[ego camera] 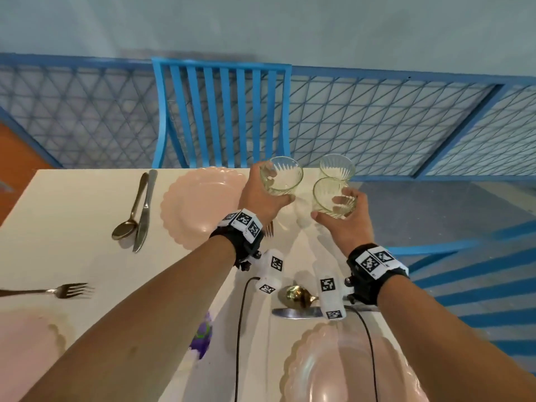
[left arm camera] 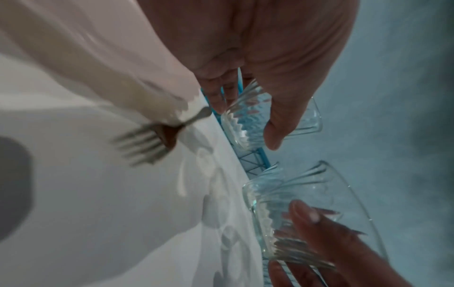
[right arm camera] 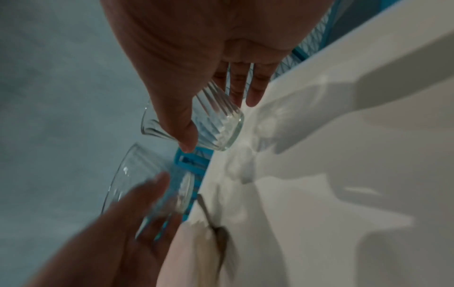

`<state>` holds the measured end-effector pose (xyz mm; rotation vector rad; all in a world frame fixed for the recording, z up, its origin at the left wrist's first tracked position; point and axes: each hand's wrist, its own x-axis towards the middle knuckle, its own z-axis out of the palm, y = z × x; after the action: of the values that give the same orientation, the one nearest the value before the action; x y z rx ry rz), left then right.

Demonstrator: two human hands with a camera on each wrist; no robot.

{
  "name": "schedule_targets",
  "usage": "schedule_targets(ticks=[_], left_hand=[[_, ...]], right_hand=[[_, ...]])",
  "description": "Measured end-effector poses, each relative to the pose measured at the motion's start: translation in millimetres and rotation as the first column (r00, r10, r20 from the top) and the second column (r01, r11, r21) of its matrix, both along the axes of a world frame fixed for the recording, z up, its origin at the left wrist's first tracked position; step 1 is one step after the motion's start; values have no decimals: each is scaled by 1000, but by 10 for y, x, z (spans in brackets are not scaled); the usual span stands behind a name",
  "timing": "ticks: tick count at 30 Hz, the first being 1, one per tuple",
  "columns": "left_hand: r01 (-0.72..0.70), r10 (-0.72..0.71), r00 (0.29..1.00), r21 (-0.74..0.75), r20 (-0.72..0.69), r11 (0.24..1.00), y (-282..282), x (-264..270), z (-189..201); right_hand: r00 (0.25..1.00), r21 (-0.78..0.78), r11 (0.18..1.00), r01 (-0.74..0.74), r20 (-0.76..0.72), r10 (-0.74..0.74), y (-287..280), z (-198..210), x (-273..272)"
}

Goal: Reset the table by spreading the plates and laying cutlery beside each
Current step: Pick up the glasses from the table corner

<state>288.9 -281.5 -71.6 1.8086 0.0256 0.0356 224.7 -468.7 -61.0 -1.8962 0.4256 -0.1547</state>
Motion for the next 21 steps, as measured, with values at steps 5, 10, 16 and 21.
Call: schedule_targets(ticks=[5,10,16,21], left_hand=[[-48,48,999,52,16,997,888,-1087,243],[-225,227,968,35,-109,974,1781,-2072,81],[-305,327,934,156,-143,940,2174,-2300,-58],[-330,354,921,158,-161,931,2273,-2144,-120]], right_hand=[[998,24,999,-39,43,38,362,262,-672],[990,146,981,-127,-45,135,1135,163,-1340],[986,124,986,-115,-109,128,1709,-64,-1672],[987,60,995,-82,-131,90,1844,-45,-1653]])
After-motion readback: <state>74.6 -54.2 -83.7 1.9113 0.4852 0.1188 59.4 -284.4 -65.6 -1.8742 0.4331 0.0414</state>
